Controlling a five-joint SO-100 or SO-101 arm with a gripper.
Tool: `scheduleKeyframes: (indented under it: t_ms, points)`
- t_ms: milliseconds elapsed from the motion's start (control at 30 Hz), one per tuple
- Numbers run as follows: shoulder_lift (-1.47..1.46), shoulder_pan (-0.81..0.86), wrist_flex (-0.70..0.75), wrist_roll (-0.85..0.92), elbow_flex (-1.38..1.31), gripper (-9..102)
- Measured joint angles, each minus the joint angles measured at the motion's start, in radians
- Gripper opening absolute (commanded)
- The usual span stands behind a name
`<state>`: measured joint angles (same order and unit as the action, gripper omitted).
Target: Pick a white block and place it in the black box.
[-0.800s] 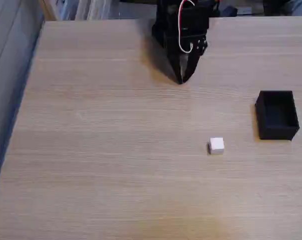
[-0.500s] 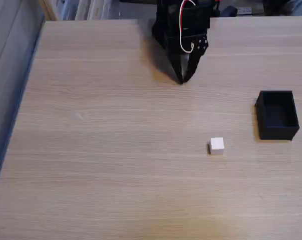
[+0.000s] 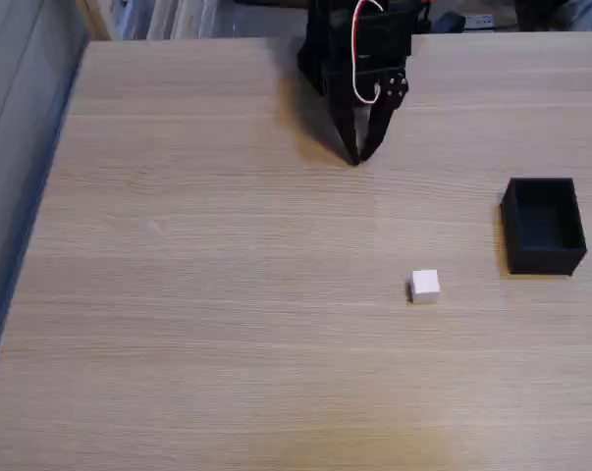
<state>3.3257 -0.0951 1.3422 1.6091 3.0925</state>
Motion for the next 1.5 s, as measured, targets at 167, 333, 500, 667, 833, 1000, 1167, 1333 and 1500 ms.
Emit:
scheduleKeyframes:
  t_ms: [167,333,500,667,833,1000,1167,1333,1500]
  points:
    - [0.000,0.000,0.000,0.000,0.000,0]
    - [0.000,0.000,-0.002,0.014,0.000,0]
    - [0.000,0.000,-0.003,0.017,0.000,0]
    - [0.000,0.000,-0.003,0.017,0.000,0]
    - [0.000,0.000,-0.006,0.034,0.000,0]
    - [-0.074,0.018,-0.012,0.049,-0.028,0]
    - [-0.222,-0.012,-0.041,0.025,-0.138,0]
    - [-0.443,-0.055,-0.100,-0.048,-0.296,2]
    - [-0.670,-0.100,-0.143,-0.152,-0.477,9]
